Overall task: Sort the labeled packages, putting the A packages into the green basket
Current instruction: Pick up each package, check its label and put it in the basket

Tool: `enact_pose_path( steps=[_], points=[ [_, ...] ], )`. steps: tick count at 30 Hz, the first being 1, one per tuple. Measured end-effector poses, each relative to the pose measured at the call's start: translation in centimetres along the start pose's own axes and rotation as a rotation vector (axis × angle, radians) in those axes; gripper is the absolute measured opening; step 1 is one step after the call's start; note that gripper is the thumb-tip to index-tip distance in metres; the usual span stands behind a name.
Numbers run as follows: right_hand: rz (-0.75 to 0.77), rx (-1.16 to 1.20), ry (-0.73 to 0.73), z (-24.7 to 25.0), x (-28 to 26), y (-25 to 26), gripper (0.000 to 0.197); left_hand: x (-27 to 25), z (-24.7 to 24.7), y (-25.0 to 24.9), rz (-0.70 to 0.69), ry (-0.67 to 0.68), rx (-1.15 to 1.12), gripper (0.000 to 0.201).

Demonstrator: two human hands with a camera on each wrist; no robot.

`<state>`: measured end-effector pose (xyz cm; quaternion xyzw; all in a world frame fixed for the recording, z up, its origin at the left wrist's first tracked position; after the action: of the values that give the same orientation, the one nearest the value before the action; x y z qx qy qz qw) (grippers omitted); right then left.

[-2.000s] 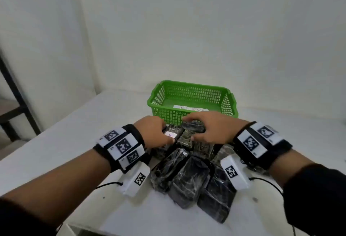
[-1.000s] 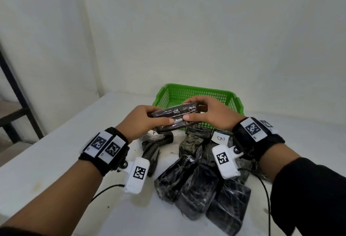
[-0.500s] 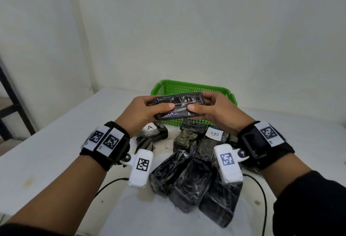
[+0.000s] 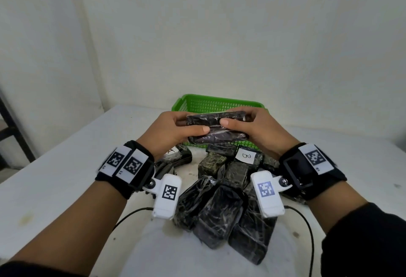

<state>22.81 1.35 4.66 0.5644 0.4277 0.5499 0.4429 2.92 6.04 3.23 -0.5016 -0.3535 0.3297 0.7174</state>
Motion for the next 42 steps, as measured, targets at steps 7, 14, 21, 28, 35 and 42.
enact_pose_path(
  steps=[7, 14, 21, 28, 35, 42],
  points=[
    [0.006, -0.028, 0.000, 0.6, -0.4, 0.4, 0.048, -0.3, 0.0, 0.1, 0.003, 0.024, 0.062, 0.049],
    [0.052, 0.009, -0.052, 0.4, -0.6, 0.5, 0.048, -0.7, 0.1, -1.1, -0.080, -0.018, 0.214, 0.046],
    [-0.159, 0.170, 0.042, -0.5, -0.9, -0.5, 0.050, -0.9, 0.8, -1.4, -0.176, -0.081, 0.222, 0.062],
    [-0.177, 0.271, -0.031, 0.0, -1.6, -0.9, 0.056, -1.2, -0.8, -0.3, -0.084, 0.087, 0.190, 0.079],
    [-0.132, 0.235, -0.083, 0.3, -1.5, -1.1, 0.057, -0.1, -0.8, 0.6, -0.001, -0.010, -0.005, 0.048],
    [-0.117, 0.168, -0.079, 0.2, -1.5, -1.1, 0.059, -0.2, -0.7, 0.7, -0.024, -0.050, -0.006, 0.053]
  ],
)
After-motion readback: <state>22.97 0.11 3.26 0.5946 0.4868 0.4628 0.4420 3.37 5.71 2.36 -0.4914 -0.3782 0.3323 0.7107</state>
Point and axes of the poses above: each hand's wrist, its own x-axis towards the middle knuckle, its own z-axis out of the back of the hand, y = z × x, the point moved 6 cm from there along x, towards the middle knuckle, and after that the axes turned 13 degrees about x, right-handed, at the moved point
